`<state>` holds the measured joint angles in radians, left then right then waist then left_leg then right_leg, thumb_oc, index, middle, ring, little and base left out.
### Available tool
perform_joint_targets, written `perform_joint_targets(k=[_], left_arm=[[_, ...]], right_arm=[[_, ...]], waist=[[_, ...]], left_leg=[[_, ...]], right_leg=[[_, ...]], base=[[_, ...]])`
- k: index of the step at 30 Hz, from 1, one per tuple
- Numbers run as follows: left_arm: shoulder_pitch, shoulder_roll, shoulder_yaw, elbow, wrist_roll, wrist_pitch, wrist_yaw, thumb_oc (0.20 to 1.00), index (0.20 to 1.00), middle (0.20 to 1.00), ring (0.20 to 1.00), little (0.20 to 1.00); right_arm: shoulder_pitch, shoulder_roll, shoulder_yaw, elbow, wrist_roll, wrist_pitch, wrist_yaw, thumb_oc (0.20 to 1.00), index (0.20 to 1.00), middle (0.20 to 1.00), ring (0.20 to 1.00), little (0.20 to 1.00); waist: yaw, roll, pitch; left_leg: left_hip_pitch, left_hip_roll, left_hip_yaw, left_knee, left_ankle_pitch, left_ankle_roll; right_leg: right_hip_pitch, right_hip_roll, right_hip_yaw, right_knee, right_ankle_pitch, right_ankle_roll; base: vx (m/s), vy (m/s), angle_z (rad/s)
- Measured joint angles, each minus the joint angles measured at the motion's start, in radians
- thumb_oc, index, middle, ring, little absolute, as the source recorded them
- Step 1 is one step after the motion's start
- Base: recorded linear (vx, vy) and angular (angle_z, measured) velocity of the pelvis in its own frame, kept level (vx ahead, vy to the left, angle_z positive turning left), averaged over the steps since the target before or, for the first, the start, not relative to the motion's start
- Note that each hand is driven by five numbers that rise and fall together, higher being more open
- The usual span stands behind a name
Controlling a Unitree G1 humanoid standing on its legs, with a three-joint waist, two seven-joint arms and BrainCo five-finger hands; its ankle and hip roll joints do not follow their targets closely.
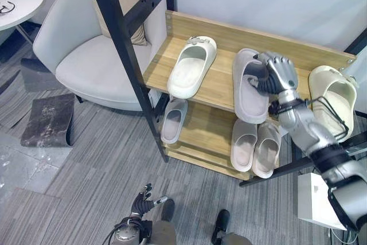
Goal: Arrange the slippers neatly on the shoe rack.
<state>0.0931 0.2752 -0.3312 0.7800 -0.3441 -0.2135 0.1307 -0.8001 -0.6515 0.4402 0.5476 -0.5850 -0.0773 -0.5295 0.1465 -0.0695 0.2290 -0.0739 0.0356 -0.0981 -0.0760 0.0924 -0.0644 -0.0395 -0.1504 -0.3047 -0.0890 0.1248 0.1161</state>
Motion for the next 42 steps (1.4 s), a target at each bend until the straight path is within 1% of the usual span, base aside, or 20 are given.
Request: perform_joint_targets(k=[4, 8, 15, 18, 19, 21, 23, 24, 25, 28, 29, 30, 31, 33, 34, 35, 36, 38, 41, 42], left_arm=[[-0.014, 0.005, -0.001, 0.020, -0.003, -0.003, 0.007, 1.000, 1.000, 1.000, 1.000, 1.000], [-0.018, 0.007, -0.001, 0.021, -0.011, -0.005, 0.010, 1.000, 1.000, 1.000, 1.000, 1.000], [-0.021, 0.006, -0.001, 0.020, -0.011, -0.006, 0.010, 1.000, 1.000, 1.000, 1.000, 1.000], [-0.022, 0.004, 0.000, 0.019, -0.010, -0.006, 0.010, 1.000, 1.000, 1.000, 1.000, 1.000], [-0.018, -0.002, 0.007, 0.015, -0.009, -0.006, 0.011, 1.000, 1.000, 1.000, 1.000, 1.000], [-0.017, -0.008, 0.013, 0.018, -0.007, -0.005, 0.013, 1.000, 1.000, 1.000, 1.000, 1.000], [-0.014, -0.023, 0.025, 0.017, -0.006, 0.000, 0.014, 1.000, 1.000, 1.000, 1.000, 1.000], [-0.011, -0.025, 0.027, 0.017, -0.005, 0.001, 0.014, 1.000, 1.000, 1.000, 1.000, 1.000], [-0.011, -0.029, 0.028, 0.023, 0.003, 0.004, 0.014, 1.000, 1.000, 1.000, 1.000, 1.000], [-0.008, -0.040, 0.038, 0.017, 0.007, 0.005, 0.014, 1.000, 1.000, 1.000, 1.000, 1.000], [0.002, -0.047, 0.057, 0.017, 0.011, 0.007, 0.014, 1.000, 1.000, 1.000, 1.000, 1.000], [0.005, -0.049, 0.061, 0.016, 0.011, 0.007, 0.015, 1.000, 1.000, 1.000, 1.000, 1.000], [0.014, -0.050, 0.060, 0.016, 0.011, 0.008, 0.018, 1.000, 1.000, 1.000, 1.000, 1.000], [0.020, -0.055, 0.058, 0.016, 0.012, 0.009, 0.017, 1.000, 1.000, 1.000, 1.000, 1.000], [0.024, -0.057, 0.055, 0.016, 0.012, 0.011, 0.022, 1.000, 1.000, 1.000, 1.000, 1.000], [0.027, -0.059, 0.056, 0.015, 0.012, 0.013, 0.023, 1.000, 1.000, 1.000, 1.000, 1.000], [0.025, -0.067, 0.056, 0.012, 0.012, 0.014, 0.024, 1.000, 1.000, 1.000, 1.000, 1.000], [0.027, -0.071, 0.055, 0.014, 0.011, 0.017, 0.027, 1.000, 1.000, 1.000, 1.000, 1.000], [0.041, -0.072, 0.057, 0.024, 0.011, 0.023, 0.033, 1.000, 1.000, 1.000, 1.000, 1.000], [0.044, -0.072, 0.057, 0.024, 0.011, 0.024, 0.035, 1.000, 1.000, 1.000, 1.000, 1.000]], right_arm=[[-0.059, 0.013, 0.020, 0.062, 0.018, 0.002, -0.018, 0.200, 0.200, 0.200, 0.200, 0.200], [-0.061, 0.017, 0.020, 0.056, 0.018, 0.005, -0.017, 0.200, 0.200, 0.200, 0.200, 0.200], [-0.056, 0.017, 0.018, 0.025, 0.018, 0.023, -0.006, 0.200, 0.200, 0.200, 0.200, 0.200], [-0.006, 0.014, -0.015, -0.064, 0.017, 0.046, 0.000, 0.200, 0.200, 0.200, 0.200, 0.200], [0.071, 0.014, -0.082, -0.189, 0.016, 0.055, 0.006, 0.200, 0.200, 0.200, 0.200, 0.200], [0.125, 0.015, -0.112, -0.268, 0.014, 0.055, 0.007, 0.200, 0.200, 0.200, 0.200, 0.200], [0.251, 0.017, -0.207, -0.442, 0.011, 0.058, 0.005, 0.200, 0.200, 0.200, 0.200, 0.200], [0.268, 0.018, -0.219, -0.471, 0.005, 0.053, 0.000, 0.200, 0.200, 0.200, 0.200, 0.200], [0.274, 0.017, -0.232, -0.513, -0.005, 0.044, -0.005, 0.200, 0.200, 0.200, 0.200, 0.200], [0.341, 0.026, -0.307, -0.644, -0.005, 0.032, -0.009, 0.200, 0.200, 0.200, 0.200, 0.200], [0.352, 0.030, -0.333, -0.719, -0.004, 0.005, -0.020, 0.200, 0.200, 0.200, 0.200, 0.200], [0.361, 0.041, -0.350, -0.759, -0.001, -0.007, -0.022, 0.200, 0.200, 0.200, 0.200, 0.200], [0.366, 0.081, -0.368, -0.845, 0.022, -0.034, -0.023, 0.200, 0.200, 0.200, 0.200, 0.200], [0.376, 0.113, -0.365, -0.914, 0.056, -0.095, -0.024, 0.200, 0.200, 0.200, 0.200, 0.200], [0.375, 0.156, -0.339, -0.947, 0.140, -0.128, -0.008, 0.200, 0.200, 0.200, 0.200, 0.200], [0.377, 0.192, -0.324, -0.964, 0.200, -0.155, 0.001, 0.200, 0.200, 0.200, 0.200, 0.200], [0.382, 0.233, -0.297, -0.984, 0.287, -0.202, 0.021, 0.200, 0.200, 0.200, 0.200, 0.200], [0.388, 0.286, -0.244, -0.989, 0.440, -0.241, 0.065, 0.200, 0.200, 0.200, 0.200, 0.200], [0.400, 0.321, -0.153, -0.991, 0.648, -0.253, 0.149, 0.200, 0.200, 0.200, 0.200, 0.200], [0.408, 0.322, -0.139, -0.991, 0.677, -0.257, 0.166, 0.200, 0.200, 0.200, 0.200, 0.200]], waist=[[0.001, 0.012, 0.008], [0.000, 0.015, 0.010], [-0.005, 0.017, 0.010], [-0.007, 0.024, 0.011], [-0.002, 0.028, 0.012], [-0.006, 0.031, 0.014], [-0.004, 0.039, 0.017], [-0.008, 0.040, 0.017], [-0.025, 0.040, 0.017], [-0.034, 0.041, 0.016], [-0.051, 0.041, 0.016], [-0.054, 0.042, 0.015], [-0.066, 0.043, 0.014], [-0.066, 0.045, 0.013], [-0.071, 0.048, 0.008], [-0.074, 0.049, 0.006], [-0.077, 0.053, -0.003], [-0.081, 0.054, -0.022], [-0.082, 0.056, -0.055], [-0.082, 0.055, -0.062]], left_leg=[[-0.010, 0.000, -0.006, 0.006, 0.003, -0.001], [-0.010, 0.000, -0.007, 0.007, 0.003, -0.001], [-0.009, 0.001, -0.006, 0.007, 0.008, 0.004], [-0.007, 0.001, -0.005, 0.006, 0.011, 0.009], [-0.006, 0.000, -0.005, 0.005, 0.012, 0.010], [0.005, 0.000, -0.002, 0.002, 0.013, 0.011], [0.026, -0.001, -0.002, -0.003, 0.011, 0.013], [0.028, -0.001, -0.002, -0.003, 0.010, 0.013], [0.032, 0.000, 0.000, -0.003, 0.009, 0.014], [0.039, 0.001, 0.003, -0.004, 0.007, 0.014], [0.044, 0.002, 0.006, -0.003, 0.007, 0.014], [0.044, 0.002, 0.006, -0.003, 0.007, 0.014], [0.048, 0.003, 0.014, -0.004, 0.007, 0.014], [0.061, 0.005, 0.027, -0.004, 0.004, 0.014], [0.071, 0.006, 0.029, -0.004, -0.001, 0.013], [0.074, 0.007, 0.030, -0.004, -0.002, 0.012], [0.072, 0.007, 0.029, -0.004, -0.011, 0.008], [0.072, 0.007, 0.030, -0.004, -0.012, 0.009], [0.072, 0.008, 0.031, -0.004, -0.012, 0.009], [0.071, 0.008, 0.030, -0.004, -0.012, 0.009]], right_leg=[[-0.002, -0.001, -0.009, 0.000, 0.001, -0.002], [-0.002, -0.002, -0.014, 0.000, 0.000, -0.011], [0.000, -0.001, -0.013, 0.000, 0.003, -0.012], [0.001, -0.001, -0.012, 0.000, 0.007, -0.009], [0.003, -0.001, -0.013, 0.000, 0.015, -0.021], [0.009, -0.001, -0.007, 0.000, 0.015, -0.022], [0.029, -0.002, -0.010, 0.000, 0.014, -0.020], [0.032, -0.002, -0.010, 0.000, 0.013, -0.019], [0.033, -0.002, -0.006, 0.000, 0.013, -0.019], [0.038, -0.001, -0.001, 0.000, 0.012, -0.019], [0.038, -0.001, 0.007, 0.000, 0.011, -0.019], [0.039, -0.001, 0.006, 0.000, 0.011, -0.019], [0.038, 0.000, 0.011, 0.000, 0.011, -0.019], [0.046, 0.002, 0.024, 0.000, 0.011, -0.018], [0.052, 0.003, 0.029, 0.000, 0.006, -0.012], [0.055, 0.003, 0.030, 0.000, 0.006, -0.011], [0.054, 0.002, 0.029, 0.000, 0.003, -0.016], [0.053, 0.002, 0.030, 0.001, 0.002, -0.018], [0.053, 0.000, 0.030, 0.001, 0.001, -0.019], [0.053, 0.000, 0.030, 0.000, 0.001, -0.019]], base=[[-0.01, 0.012, 0.07], [0.00, 0.005, 0.01], [0.00, 0.000, 0.00], [0.00, -0.008, 0.01], [0.00, 0.000, 0.00], [0.00, 0.000, 0.00], [0.00, -0.015, 0.00], [-0.02, -0.039, -0.05], [-0.01, -0.027, -0.05], [-0.01, -0.026, -0.08], [-0.03, -0.035, -0.09], [-0.02, -0.026, -0.14], [-0.01, -0.025, -0.12], [-0.03, -0.022, -0.19], [-0.05, -0.014, -0.14], [-0.03, -0.021, -0.05], [0.00, 0.000, 0.00], [0.00, 0.000, 0.00], [0.00, 0.000, 0.00], [0.00, 0.000, 0.00]])
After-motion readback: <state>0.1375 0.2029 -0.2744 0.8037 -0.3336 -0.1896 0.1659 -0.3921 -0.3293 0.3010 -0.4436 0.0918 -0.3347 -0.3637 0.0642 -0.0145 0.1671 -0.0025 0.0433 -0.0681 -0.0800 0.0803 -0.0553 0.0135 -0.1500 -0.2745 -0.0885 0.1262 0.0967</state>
